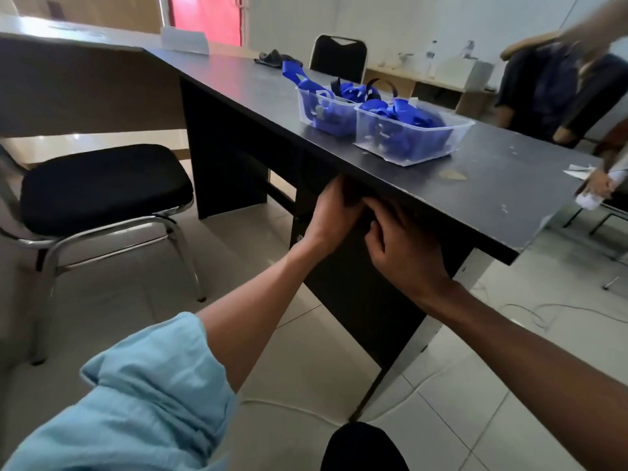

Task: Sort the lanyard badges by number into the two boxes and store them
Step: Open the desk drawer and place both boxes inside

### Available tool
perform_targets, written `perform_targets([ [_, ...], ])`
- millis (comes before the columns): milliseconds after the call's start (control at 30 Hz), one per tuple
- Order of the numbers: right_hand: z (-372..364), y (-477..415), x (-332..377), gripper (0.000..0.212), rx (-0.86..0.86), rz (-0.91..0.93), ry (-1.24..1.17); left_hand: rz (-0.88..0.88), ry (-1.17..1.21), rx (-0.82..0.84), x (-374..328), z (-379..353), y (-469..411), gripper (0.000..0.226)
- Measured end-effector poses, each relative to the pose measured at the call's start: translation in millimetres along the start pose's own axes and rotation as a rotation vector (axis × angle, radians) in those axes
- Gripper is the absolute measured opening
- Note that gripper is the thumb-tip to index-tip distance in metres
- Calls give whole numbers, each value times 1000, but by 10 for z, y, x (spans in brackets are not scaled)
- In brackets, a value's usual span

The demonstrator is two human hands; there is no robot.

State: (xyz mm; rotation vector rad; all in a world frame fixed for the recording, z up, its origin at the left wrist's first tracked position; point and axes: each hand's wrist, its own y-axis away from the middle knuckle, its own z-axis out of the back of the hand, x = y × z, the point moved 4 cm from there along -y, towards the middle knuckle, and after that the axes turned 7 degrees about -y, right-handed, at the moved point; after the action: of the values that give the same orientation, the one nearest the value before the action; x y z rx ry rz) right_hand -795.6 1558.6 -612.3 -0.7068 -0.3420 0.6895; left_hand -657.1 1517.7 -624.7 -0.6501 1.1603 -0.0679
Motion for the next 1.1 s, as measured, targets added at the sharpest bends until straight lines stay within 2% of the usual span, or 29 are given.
perform_targets([
  [100, 71, -6, -27, 45, -28, 36, 46, 14, 9, -68, 17, 14, -82, 29],
  [233, 101, -3, 21, 44, -19, 43, 36, -13, -110, -84, -3, 12, -76, 25],
  [333, 61, 6, 88, 44, 23, 42, 18, 31, -190, -111, -7, 54, -72, 19],
  [500, 98, 0, 243, 47, 35, 77, -52, 97, -85, -58, -31, 183, 27, 24],
  [567, 118, -4, 409, 49, 75, 121, -125, 169, -7, -52, 1, 271, 81, 29],
  [667, 225, -61, 707, 52, 129, 136, -215, 234, -39, 5, -70, 453, 170, 3],
  [733, 342, -143, 910, 52, 144, 106, -274, 311, 40, 30, -192, 615, 257, 16],
  [833, 544, -296, 1196, 52, 192, 53, -349, 409, 68, 46, -415, 862, 402, 23],
  [900, 671, -430, 1314, 52, 253, 24, -357, 512, 72, 47, -505, 986, 481, 16],
  [1000, 861, -697, 1352, 50, 331, -18, -349, 623, -58, 36, -610, 1174, 577, 12],
  [1100, 999, -913, 1296, 48, 431, -53, -296, 779, 3, 36, -692, 1326, 694, 11],
])
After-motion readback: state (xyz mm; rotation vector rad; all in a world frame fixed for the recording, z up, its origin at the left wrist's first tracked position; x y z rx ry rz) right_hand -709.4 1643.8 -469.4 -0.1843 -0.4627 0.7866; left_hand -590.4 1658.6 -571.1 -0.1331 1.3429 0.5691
